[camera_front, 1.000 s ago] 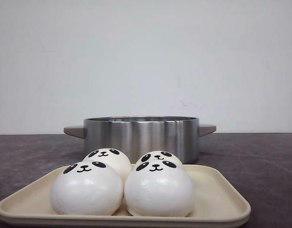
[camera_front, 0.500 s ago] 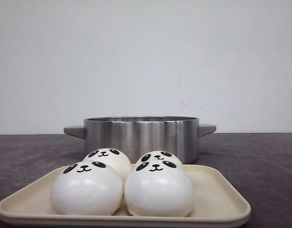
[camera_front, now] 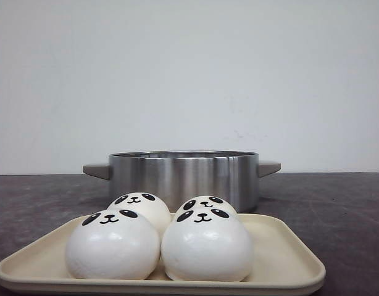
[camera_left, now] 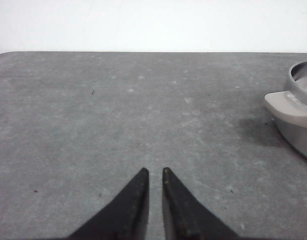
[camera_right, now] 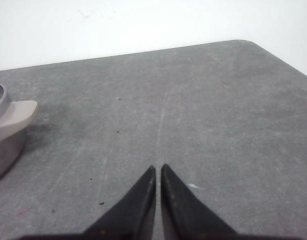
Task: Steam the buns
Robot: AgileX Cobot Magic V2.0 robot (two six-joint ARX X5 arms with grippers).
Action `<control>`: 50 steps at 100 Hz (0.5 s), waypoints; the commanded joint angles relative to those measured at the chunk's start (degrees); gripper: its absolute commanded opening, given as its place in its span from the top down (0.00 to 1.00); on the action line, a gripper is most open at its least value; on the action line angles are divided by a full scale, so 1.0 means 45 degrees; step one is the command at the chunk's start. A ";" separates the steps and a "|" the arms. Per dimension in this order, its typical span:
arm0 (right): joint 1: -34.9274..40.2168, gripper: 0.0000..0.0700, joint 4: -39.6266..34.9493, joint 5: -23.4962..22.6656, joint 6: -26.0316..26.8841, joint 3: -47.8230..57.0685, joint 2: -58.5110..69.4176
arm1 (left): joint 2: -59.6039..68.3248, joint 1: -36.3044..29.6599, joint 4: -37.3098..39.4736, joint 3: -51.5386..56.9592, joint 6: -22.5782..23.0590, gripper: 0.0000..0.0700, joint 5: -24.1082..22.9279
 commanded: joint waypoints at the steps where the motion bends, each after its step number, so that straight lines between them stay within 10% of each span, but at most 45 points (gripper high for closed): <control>1: -0.0019 0.99 0.0112 0.0010 -0.0126 -0.0044 -0.0010 | -0.0015 0.0019 -0.0078 -0.0228 0.0044 0.98 0.0024; 31: -0.0019 0.99 0.0321 -0.0024 -0.0087 -0.0044 -0.0010 | -0.0015 0.0019 0.0107 -0.0228 -0.0039 0.98 0.0044; 50: -0.0010 0.99 0.1389 -0.0039 0.0612 -0.0039 -0.0010 | -0.0015 0.0019 0.1239 -0.0204 -0.2671 0.98 0.0039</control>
